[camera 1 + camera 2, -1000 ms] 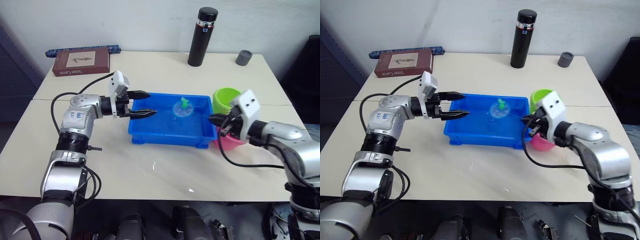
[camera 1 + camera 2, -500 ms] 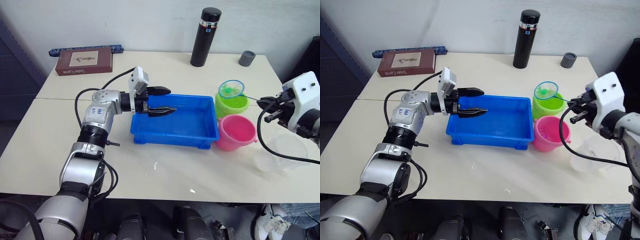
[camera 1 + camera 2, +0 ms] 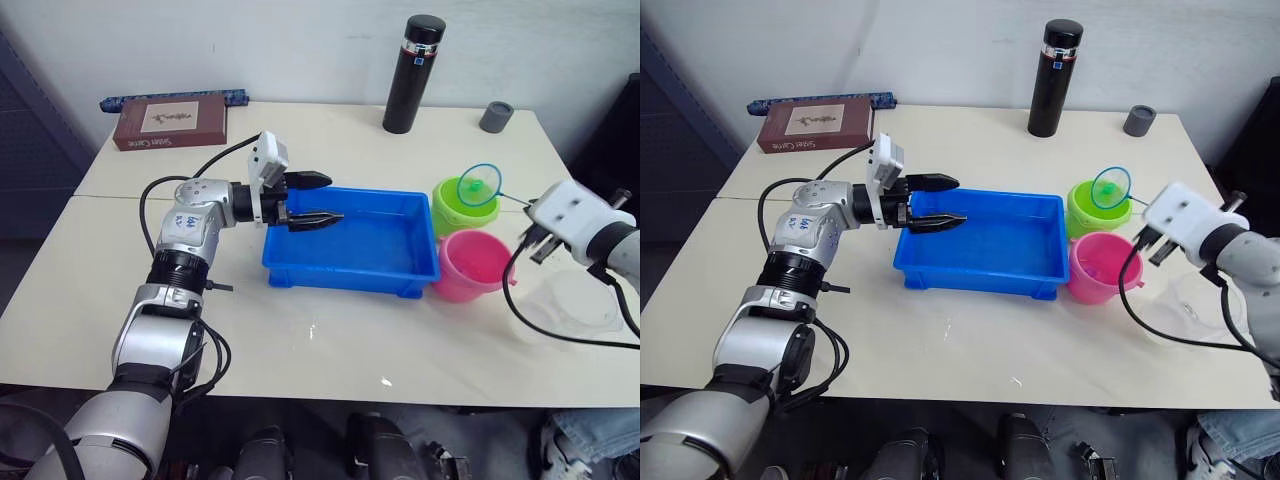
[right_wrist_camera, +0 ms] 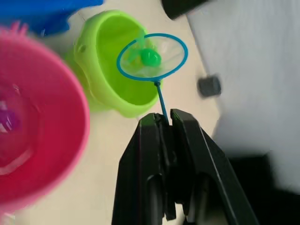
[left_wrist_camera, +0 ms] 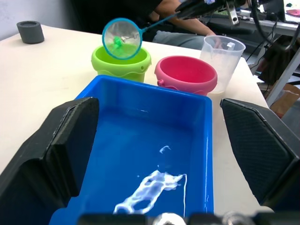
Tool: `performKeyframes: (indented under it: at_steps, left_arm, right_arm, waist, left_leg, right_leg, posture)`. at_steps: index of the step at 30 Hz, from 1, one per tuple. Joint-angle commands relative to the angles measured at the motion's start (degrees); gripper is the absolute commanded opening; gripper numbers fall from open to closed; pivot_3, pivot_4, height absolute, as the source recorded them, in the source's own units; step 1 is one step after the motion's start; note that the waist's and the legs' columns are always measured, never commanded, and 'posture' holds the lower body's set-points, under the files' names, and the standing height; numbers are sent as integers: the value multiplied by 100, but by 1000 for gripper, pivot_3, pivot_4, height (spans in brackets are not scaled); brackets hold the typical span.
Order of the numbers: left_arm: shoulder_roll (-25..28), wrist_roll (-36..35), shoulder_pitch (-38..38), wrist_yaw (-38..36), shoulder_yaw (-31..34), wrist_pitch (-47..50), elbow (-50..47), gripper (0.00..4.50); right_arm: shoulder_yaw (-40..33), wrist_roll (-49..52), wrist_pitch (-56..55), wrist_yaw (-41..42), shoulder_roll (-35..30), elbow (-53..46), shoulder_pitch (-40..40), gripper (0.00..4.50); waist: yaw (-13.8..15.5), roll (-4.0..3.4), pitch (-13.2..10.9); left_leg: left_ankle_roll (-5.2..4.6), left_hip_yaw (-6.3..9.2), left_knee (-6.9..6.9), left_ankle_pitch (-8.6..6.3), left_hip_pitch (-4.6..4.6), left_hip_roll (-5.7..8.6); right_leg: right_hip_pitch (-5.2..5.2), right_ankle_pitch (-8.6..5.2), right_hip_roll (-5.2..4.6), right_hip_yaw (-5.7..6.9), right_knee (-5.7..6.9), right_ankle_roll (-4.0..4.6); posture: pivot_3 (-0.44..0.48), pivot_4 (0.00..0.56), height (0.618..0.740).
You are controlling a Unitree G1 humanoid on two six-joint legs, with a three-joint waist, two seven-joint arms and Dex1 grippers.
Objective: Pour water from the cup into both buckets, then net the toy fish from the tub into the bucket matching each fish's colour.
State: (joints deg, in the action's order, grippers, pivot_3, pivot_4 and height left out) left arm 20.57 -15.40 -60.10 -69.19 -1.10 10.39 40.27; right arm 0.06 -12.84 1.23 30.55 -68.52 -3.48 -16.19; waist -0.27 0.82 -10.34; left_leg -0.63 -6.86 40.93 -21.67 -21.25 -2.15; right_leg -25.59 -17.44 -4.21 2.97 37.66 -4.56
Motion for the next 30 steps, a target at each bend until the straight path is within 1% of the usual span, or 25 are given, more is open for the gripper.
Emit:
performKeyframes:
  at_steps: [1, 3, 5, 10, 14, 16, 18, 21, 25, 28, 30]
  left_arm:
    - [1, -35, -30, 17, 41, -20, -231, 4461]
    - [-2, -36, -34, 16, 39, -21, -226, 4461]
    - [-5, -36, -40, 15, 40, -23, -220, 4461]
    - [-25, -25, -67, 18, 42, -59, -162, 4461]
    - [-66, -19, -84, 18, 29, -89, -123, 4461]
    - [-88, -18, -99, 5, 22, -106, -113, 4461]
    - [-90, -22, -134, -5, 31, -115, -84, 4461]
    - [-85, -11, -144, -30, 26, -153, -57, 4461]
    - [-44, -7, -77, -136, -13, -119, -133, 4461]
    - [245, -163, 214, -620, -97, 304, -692, 4461]
    - [638, -331, 579, -1101, -185, 721, -1394, 4461]
  right_arm:
    - [374, -1859, -1649, -1000, -683, 357, -220, 0]
    - [594, -2635, -2159, -1467, -906, 549, -434, 0]
    - [663, -2804, -2378, -1465, -916, 688, -525, 0]
    - [412, -2962, -2559, -1500, -878, 807, -575, 0]
    - [438, -2976, -2722, -1229, -929, 772, -452, 0]
    - [275, -2949, -2702, -1351, -868, 761, -534, 0]
    - [159, -2951, -2621, -1367, -891, 835, -787, 0]
    - [98, -2760, -2545, -1160, -826, 792, -745, 0]
    - [-468, -1620, -1931, -580, -327, 554, -353, 0]
    - [-1296, 686, 18, 488, 604, -485, -123, 0]
    - [-1752, 2046, 1122, 1040, 935, -1319, -12, 0]
  waist:
    - [-5, 0, 0]
    - [-30, -1, 0]
    - [-51, -1, 0]
    - [-62, -1, 0]
    - [-68, -1, 0]
    - [-74, -1, 0]
    - [-94, -1, -1]
    - [-119, -2, -1]
    - [-120, -2, -1]
    - [-141, -2, -2]
    - [-152, -13, -1]
  left_leg:
    - [0, 0, 1, 0, 0, -2]
    - [0, -3, 0, 0, 0, -3]
    - [0, -5, 2, 0, 2, -10]
    - [3, -8, 3, 2, 3, -14]
    - [2, -8, 4, 2, 3, -15]
    - [2, -8, 4, 2, 4, -15]
    - [2, -9, 4, 2, 4, -14]
    - [2, -7, 6, 2, 5, -14]
    - [2, -7, 7, 2, 6, -17]
    - [2, -3, 10, 2, 7, -18]
    - [2, -3, 11, 2, 12, -20]
  right_leg:
    - [1, 1, -1, 0, -1, -1]
    - [-1, 0, -16, -5, 0, -2]
    - [0, 0, -14, -3, -1, -2]
    - [0, 1, 8, -2, 3, -2]
    - [1, 1, 8, -2, 3, -2]
    - [1, 1, 8, -2, 4, -2]
    - [1, 1, 7, -3, 5, -2]
    - [1, 1, 7, -3, 7, -2]
    - [5, 1, 10, -2, 7, -2]
    - [9, 2, 19, 0, 7, -4]
    - [7, 2, 21, -7, 13, -4]
  posture:
    - [0, 150, 740]
    - [0, 150, 740]
    - [0, 150, 740]
    - [0, 150, 740]
    - [0, 150, 740]
    - [0, 150, 740]
    - [0, 150, 740]
    - [0, 150, 740]
    - [0, 150, 740]
    - [0, 150, 740]
    - [0, 150, 740]
